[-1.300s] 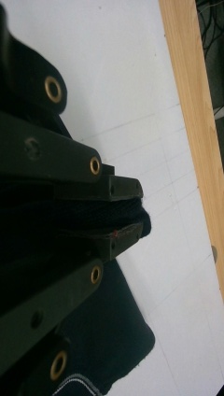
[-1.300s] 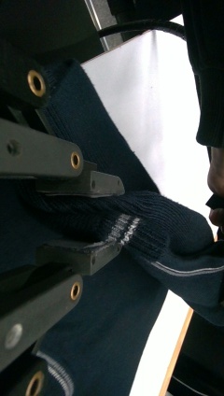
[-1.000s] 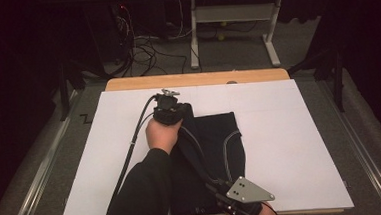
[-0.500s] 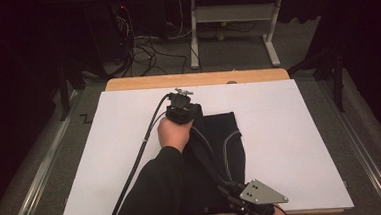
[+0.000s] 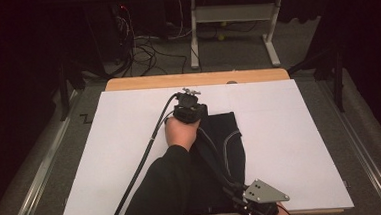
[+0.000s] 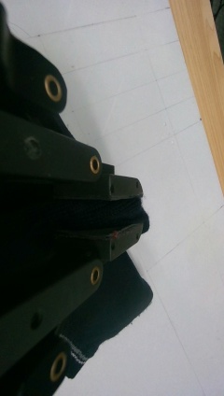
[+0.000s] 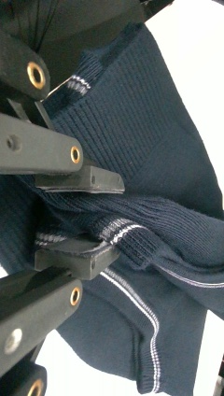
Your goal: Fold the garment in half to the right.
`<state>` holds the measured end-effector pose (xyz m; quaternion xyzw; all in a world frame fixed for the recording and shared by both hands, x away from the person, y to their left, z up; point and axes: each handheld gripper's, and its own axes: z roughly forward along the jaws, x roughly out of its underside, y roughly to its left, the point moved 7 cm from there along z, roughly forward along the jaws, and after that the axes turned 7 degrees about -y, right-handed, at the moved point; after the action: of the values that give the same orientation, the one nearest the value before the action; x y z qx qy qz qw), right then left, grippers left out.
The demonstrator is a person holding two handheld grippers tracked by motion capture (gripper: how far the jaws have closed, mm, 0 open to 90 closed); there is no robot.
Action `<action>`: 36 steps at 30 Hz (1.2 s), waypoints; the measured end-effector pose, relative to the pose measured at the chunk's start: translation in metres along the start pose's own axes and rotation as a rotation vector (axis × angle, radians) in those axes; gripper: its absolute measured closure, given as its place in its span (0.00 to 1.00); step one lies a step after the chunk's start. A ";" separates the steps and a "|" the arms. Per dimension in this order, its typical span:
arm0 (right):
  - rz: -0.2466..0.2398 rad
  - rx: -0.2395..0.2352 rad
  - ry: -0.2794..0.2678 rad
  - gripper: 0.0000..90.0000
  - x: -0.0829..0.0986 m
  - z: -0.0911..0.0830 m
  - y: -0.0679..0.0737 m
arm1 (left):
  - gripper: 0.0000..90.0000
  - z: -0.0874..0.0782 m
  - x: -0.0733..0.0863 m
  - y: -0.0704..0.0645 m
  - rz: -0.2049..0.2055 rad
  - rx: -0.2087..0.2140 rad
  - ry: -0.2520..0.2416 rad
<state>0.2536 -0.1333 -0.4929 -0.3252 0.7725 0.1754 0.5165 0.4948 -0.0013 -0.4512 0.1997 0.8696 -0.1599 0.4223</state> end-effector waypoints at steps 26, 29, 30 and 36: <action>0.084 0.085 -0.035 0.57 0.001 -0.025 -0.030 | 0.39 -0.006 -0.011 -0.030 0.061 0.123 -0.108; 0.083 0.085 -0.037 0.57 0.001 -0.025 -0.031 | 0.35 -0.010 -0.005 -0.026 0.074 0.125 -0.108; 0.083 0.085 -0.038 0.57 0.000 -0.025 -0.031 | 0.34 -0.013 -0.003 -0.023 0.075 0.123 -0.112; 0.087 0.087 -0.047 0.57 -0.001 -0.026 -0.033 | 0.22 -0.030 0.014 -0.009 0.082 0.132 -0.131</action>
<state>0.2589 -0.1727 -0.4797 -0.2642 0.7805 0.1715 0.5399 0.4621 0.0070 -0.4440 0.2519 0.8187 -0.2122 0.4704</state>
